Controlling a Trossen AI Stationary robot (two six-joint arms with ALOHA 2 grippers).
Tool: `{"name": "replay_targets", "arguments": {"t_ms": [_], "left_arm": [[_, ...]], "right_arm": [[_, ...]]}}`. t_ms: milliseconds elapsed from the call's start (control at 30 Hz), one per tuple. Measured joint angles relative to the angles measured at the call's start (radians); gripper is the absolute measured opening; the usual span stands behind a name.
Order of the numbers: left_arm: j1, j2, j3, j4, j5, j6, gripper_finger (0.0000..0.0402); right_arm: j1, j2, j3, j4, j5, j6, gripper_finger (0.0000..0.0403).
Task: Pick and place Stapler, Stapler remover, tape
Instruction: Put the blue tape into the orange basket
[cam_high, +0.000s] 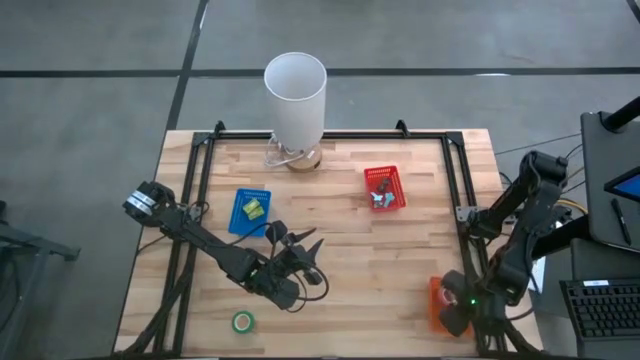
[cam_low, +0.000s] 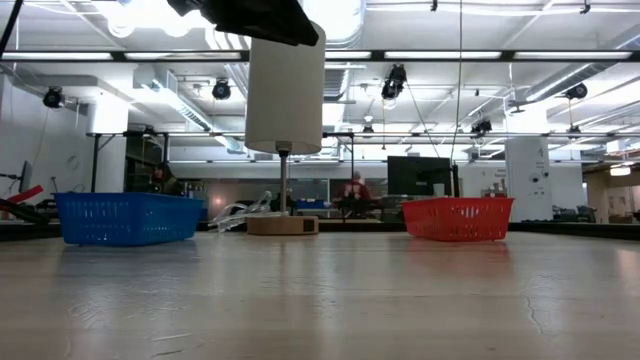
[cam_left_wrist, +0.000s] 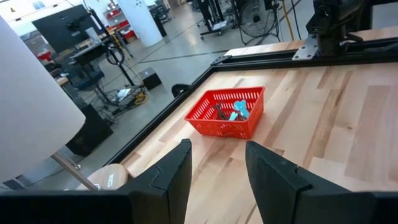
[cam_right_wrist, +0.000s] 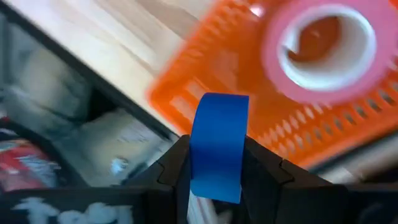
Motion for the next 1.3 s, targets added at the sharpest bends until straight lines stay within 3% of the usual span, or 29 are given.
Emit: {"name": "replay_targets", "arguments": {"t_ms": [167,300,600,967,1067,1300], "left_arm": [[0.0,0.0,0.0,0.0,0.001,-0.001,0.0153],[0.0,0.0,0.0,0.001,0.002,-0.002,0.0153],[0.0,0.0,0.0,0.001,0.003,-0.003,0.0153],[0.0,0.0,0.0,0.0,0.003,-0.003,0.0153],[0.0,0.0,0.0,0.0,0.003,-0.003,0.0153],[0.001,0.0,0.0,-0.005,0.003,-0.002,0.0153]], "right_arm": [[0.0,0.04,0.0,-0.034,-0.145,0.088,0.0105],[-0.009,0.065,-0.001,-0.082,-0.183,0.114,0.0105],[-0.045,0.083,-0.005,-0.094,-0.18,0.082,0.0111],[-0.052,0.113,-0.006,-0.079,-0.164,-0.005,0.0198],[-0.052,0.104,-0.006,-0.039,-0.111,-0.041,0.0221],[-0.06,0.082,-0.006,0.035,-0.089,-0.057,0.0235]]}}
